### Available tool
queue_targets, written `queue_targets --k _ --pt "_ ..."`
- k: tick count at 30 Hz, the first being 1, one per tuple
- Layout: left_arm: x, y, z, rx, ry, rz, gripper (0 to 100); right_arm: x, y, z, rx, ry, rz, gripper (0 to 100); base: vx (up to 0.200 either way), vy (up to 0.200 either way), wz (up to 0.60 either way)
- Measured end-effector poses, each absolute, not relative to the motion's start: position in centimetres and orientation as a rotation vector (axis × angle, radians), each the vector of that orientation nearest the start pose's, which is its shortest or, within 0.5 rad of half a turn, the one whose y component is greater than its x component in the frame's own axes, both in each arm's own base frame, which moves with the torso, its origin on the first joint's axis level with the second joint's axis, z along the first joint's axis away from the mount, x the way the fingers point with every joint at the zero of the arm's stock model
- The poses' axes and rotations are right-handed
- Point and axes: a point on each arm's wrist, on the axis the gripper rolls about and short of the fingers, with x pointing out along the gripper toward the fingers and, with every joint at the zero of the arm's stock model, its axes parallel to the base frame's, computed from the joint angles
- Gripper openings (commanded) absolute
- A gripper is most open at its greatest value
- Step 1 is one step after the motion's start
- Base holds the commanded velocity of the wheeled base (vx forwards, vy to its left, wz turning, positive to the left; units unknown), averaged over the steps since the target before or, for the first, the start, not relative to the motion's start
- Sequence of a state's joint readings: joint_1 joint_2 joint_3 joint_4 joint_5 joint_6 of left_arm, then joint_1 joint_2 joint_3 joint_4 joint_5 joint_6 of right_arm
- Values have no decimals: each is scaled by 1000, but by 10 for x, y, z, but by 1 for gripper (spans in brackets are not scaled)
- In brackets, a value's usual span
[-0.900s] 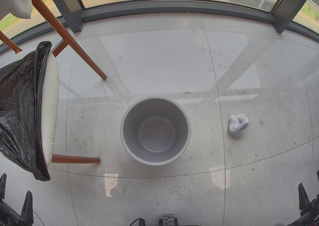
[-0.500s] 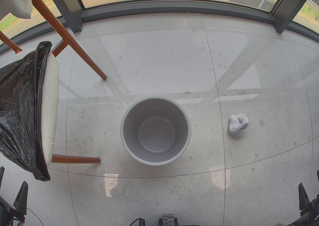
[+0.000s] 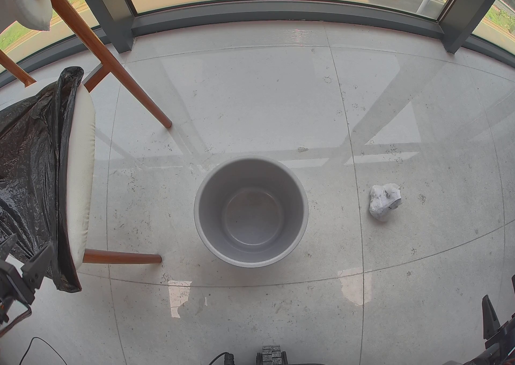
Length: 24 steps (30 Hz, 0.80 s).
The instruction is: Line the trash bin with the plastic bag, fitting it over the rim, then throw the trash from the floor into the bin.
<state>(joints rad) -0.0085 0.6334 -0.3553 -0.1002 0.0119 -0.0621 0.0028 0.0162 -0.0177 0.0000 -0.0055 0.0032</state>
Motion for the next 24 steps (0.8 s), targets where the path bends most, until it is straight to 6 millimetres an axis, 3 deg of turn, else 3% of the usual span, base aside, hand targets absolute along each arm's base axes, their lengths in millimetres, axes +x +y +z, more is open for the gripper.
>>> queue_targets --k 14,24 --pt "145 4 222 -131 156 17 100 -23 0 81 8 -2 -3 100 0 0 0" --pt "180 7 224 -143 200 -33 100 -23 0 81 8 -2 -3 100 0 0 0"
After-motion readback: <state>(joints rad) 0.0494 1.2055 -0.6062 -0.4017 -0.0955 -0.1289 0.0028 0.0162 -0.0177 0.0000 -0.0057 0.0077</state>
